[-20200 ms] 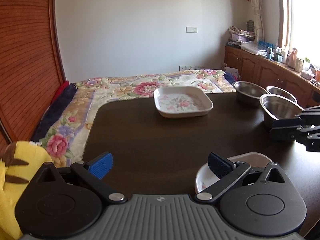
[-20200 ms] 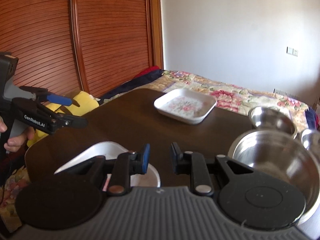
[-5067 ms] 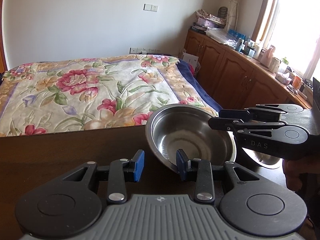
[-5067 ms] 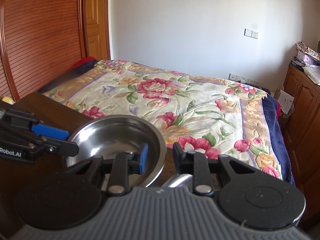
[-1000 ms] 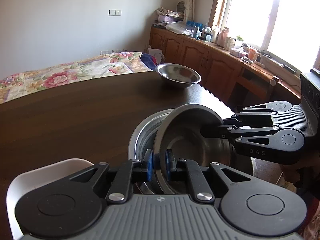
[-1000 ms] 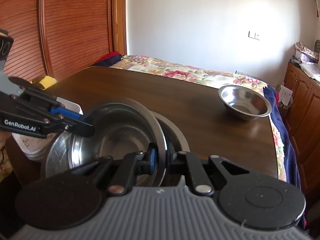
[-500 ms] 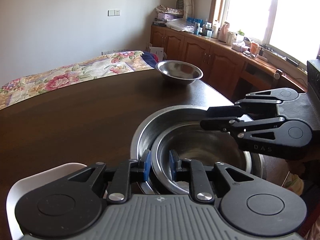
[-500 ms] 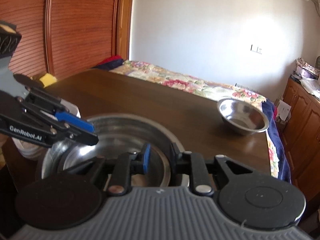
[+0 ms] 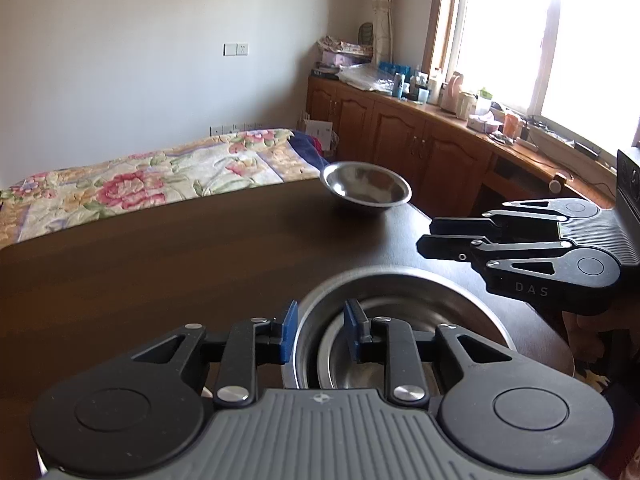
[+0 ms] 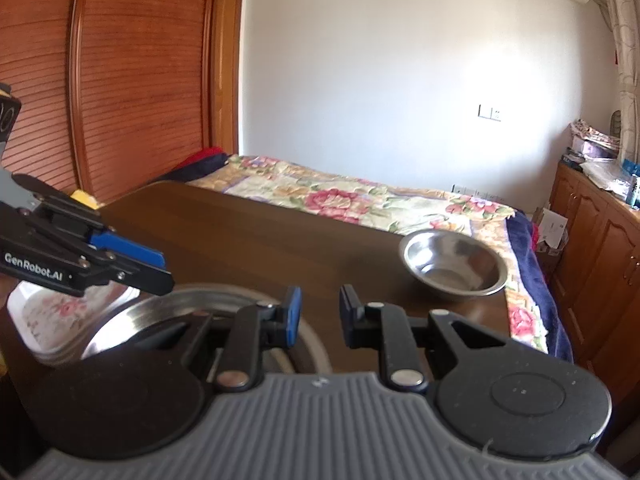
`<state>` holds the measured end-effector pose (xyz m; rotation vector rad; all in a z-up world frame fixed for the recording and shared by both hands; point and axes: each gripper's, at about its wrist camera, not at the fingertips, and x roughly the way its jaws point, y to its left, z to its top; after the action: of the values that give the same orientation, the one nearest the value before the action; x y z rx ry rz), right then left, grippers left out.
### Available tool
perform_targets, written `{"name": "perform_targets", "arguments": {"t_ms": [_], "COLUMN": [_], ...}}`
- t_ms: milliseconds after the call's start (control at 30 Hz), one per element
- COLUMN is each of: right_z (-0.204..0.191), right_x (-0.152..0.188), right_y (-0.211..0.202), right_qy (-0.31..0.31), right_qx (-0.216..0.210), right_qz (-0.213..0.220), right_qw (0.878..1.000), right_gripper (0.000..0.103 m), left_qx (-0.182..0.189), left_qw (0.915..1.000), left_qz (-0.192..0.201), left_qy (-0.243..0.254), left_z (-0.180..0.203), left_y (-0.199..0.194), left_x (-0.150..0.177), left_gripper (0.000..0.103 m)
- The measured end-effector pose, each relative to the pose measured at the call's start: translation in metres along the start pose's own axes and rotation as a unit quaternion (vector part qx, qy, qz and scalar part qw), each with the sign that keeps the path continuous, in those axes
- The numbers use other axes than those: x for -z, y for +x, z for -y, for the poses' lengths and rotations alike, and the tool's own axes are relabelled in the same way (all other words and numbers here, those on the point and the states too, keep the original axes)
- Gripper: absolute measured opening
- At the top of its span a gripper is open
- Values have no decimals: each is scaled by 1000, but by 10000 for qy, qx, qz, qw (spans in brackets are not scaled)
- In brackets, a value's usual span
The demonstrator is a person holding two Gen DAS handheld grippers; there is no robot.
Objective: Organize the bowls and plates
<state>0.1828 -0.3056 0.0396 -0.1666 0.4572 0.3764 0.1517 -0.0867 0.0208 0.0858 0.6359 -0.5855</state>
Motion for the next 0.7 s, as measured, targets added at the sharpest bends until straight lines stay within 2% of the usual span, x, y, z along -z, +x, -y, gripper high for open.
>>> {"name": "perform_targets", "arguments": {"t_ms": [200,300,700], "right_z": [21,31,70], "right_x": [-5,-6,-7], "right_y": [6,11,28], "right_qy": [91,109,258], "right_qx": [189,281,595], "right_qz": [79,70,92], "right_qw": [9997,9995,9979], "right_gripper": [22,22,22], "left_qx": [-86,-114,-122], "left_qw": [9999,9999,9997], "left_qz": [38,85,45], "left_qy": [45,44,197], "left_z": [2,0,9], "left_y": [12,17,48], "left_x": [-15,-23,-51], "left_gripper": [29,34,37]}}
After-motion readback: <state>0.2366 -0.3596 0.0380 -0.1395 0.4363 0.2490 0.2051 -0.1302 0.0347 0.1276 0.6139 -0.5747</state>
